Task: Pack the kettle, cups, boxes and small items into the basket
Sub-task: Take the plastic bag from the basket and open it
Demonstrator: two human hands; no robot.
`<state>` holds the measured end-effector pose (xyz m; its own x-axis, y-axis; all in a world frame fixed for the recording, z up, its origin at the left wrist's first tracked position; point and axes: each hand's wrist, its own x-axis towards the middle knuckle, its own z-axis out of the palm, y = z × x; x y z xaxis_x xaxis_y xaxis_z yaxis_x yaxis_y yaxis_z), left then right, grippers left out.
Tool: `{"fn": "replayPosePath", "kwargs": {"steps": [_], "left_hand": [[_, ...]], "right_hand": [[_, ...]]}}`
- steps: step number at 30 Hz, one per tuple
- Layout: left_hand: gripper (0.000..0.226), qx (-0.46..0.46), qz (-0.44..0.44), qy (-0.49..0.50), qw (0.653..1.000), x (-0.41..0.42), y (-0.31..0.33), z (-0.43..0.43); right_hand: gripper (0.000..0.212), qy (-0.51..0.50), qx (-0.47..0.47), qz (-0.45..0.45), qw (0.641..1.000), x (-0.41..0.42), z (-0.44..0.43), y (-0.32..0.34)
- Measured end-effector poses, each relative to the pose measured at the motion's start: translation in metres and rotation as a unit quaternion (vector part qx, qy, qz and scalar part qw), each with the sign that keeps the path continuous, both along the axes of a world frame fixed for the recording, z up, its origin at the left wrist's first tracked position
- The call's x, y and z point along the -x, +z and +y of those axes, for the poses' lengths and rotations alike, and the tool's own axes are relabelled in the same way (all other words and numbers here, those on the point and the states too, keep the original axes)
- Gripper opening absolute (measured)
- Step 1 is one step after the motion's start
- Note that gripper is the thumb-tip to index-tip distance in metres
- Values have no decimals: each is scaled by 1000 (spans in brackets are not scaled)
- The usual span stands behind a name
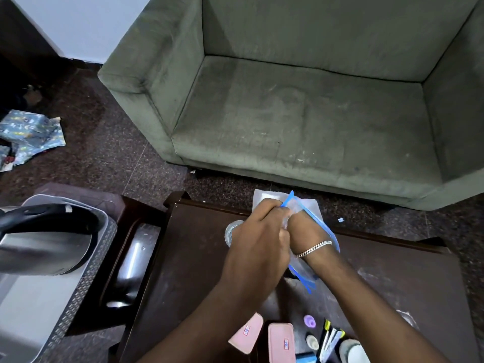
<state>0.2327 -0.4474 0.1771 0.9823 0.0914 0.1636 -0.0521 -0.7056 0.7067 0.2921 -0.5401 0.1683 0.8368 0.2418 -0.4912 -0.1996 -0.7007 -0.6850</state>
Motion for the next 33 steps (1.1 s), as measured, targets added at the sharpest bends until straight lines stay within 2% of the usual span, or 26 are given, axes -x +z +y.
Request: {"fn": "replayPosePath", "kwargs": {"steps": [1, 2, 4, 6, 9, 10, 13, 17, 20, 24, 27, 28, 31, 33], "left_hand": [[30, -3, -3, 5, 1000, -1, 0, 3], [31, -8, -7, 14, 1000, -3, 1, 6], [33, -22, -3, 28, 999, -4, 2, 10], [35, -43, 4, 27, 999, -4, 6, 12], [40, -72, -6, -5, 997, -2, 13, 7], [41, -77, -10, -17, 997, -1, 15, 4], [37, -79, -23, -33, 996, 1, 20, -3], [23, -83, -13, -27, 996, 0, 18, -2], [27, -94, 4, -34, 995, 1, 16, -2], [26, -92, 13, -41, 995, 3, 15, -2], [28, -91, 23, -38, 995, 1, 15, -1], [29, -94, 24, -40, 994, 1, 15, -1], [29, -90, 35, -40, 994, 2, 14, 0], [26, -94, 44, -33, 994, 2, 11, 2]], "right_hand": [[14, 27, -21, -15, 999, 2, 0, -4], [15, 79, 0, -46, 996, 2, -2, -1], [21, 116, 10, -175, 978, -2, -8, 0], [23, 160, 73, -198, 964, -7, -11, 2], [39, 159, 93, -177, 967, -10, -14, 0], [41, 160, 132, -164, 964, -11, -14, -1], [27, 168, 187, -132, 959, -17, -18, -4], [37, 196, 140, -196, 951, -11, -20, 0], [35, 220, 182, -167, 944, -11, -20, -8], [22, 183, 162, -160, 956, -10, -20, -11], [36, 126, 114, -138, 976, -10, -17, -6], [37, 118, 129, -126, 976, -11, -16, -4], [24, 177, 188, -142, 956, -10, -17, -3], [22, 231, 171, -148, 946, -10, -19, 5]]}}
